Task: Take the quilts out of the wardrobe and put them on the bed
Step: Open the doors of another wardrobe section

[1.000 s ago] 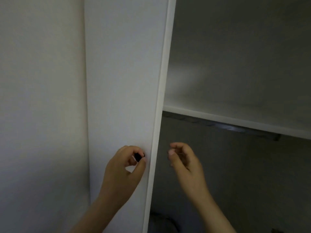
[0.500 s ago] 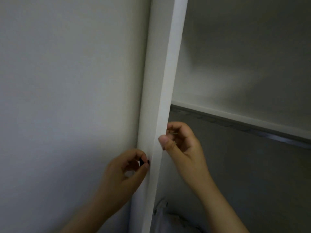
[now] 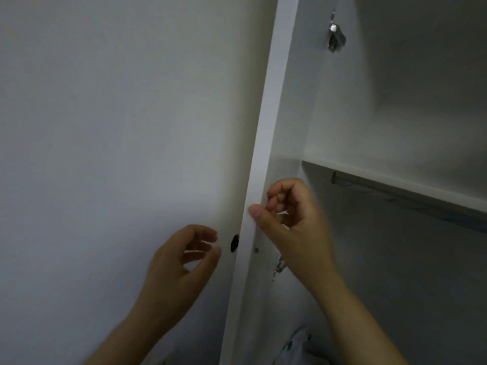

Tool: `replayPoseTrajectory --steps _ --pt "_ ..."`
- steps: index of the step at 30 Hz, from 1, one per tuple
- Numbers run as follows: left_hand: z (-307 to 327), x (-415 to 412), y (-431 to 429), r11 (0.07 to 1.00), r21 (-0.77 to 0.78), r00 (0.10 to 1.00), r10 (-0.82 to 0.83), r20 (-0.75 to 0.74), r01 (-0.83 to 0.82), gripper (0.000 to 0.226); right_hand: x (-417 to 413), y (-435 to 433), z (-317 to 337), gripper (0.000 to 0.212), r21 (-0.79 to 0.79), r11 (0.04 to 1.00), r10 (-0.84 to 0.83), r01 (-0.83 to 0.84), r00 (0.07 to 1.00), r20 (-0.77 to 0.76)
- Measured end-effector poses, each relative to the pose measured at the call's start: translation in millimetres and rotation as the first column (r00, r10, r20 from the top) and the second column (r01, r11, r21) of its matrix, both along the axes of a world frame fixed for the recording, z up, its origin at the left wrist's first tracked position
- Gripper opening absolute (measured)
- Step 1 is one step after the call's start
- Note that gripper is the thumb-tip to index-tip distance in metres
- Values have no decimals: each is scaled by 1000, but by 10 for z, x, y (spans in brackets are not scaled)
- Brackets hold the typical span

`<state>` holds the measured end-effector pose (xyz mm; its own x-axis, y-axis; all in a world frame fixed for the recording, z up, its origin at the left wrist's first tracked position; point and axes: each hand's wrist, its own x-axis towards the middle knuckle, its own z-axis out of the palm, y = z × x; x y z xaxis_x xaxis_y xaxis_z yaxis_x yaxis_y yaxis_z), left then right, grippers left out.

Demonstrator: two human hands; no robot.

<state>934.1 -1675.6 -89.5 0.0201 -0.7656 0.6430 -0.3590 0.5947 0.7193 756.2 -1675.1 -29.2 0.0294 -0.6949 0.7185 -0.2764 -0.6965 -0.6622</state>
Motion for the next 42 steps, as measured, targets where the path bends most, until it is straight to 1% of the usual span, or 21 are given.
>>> replayPoseTrajectory --steps 5,11,16,20,24,26,28,30,32,35,38,40,42 --pt "-20 305 -82 992 -9 992 128 8 -128 15 434 -224 28 25 -43 994 -102 100 994 -40" --pt "-85 615 -122 975 10 975 220 -20 -220 15 888 -584 17 29 -97 973 -215 209 975 -63" --pt "-125 865 -157 964 19 964 265 -23 -265 16 1213 -907 15 29 -193 933 -327 302 938 -113" --pt "-188 1007 -165 959 33 959 282 -35 -281 16 1368 -1105 10 29 -187 931 -336 314 936 -103" --pt "-230 1008 -197 960 55 960 276 -46 -274 14 1405 -1157 -2 31 -193 926 -352 324 927 -129" --pt "-227 975 -207 963 57 963 267 -42 -265 13 1391 -1144 2 30 -173 941 -316 291 939 -138" --pt "-210 908 -205 968 54 968 247 -35 -245 14 1308 -1108 18 27 -115 970 -232 216 960 -157" --pt "-185 830 -196 976 53 976 215 -35 -213 12 1164 -1044 20 22 -21 993 -120 118 981 -152" --pt "-175 711 -196 983 53 983 179 -30 -177 16 925 -961 -29 17 43 995 -89 94 990 -113" --pt "-181 481 -207 991 63 992 119 -33 -117 23 509 -846 -181 6 66 984 -160 163 986 -55" --pt "-196 186 -231 995 77 997 66 -30 -63 18 63 -724 -356 4 131 963 -234 237 971 -40" --pt "-206 -57 -235 996 84 1000 15 -13 -14 17 -253 -624 -471 5 167 944 -285 285 958 -28" --pt "-224 -308 -224 994 99 999 -40 -6 40 19 -546 -522 -580 13 187 926 -331 329 944 -20"
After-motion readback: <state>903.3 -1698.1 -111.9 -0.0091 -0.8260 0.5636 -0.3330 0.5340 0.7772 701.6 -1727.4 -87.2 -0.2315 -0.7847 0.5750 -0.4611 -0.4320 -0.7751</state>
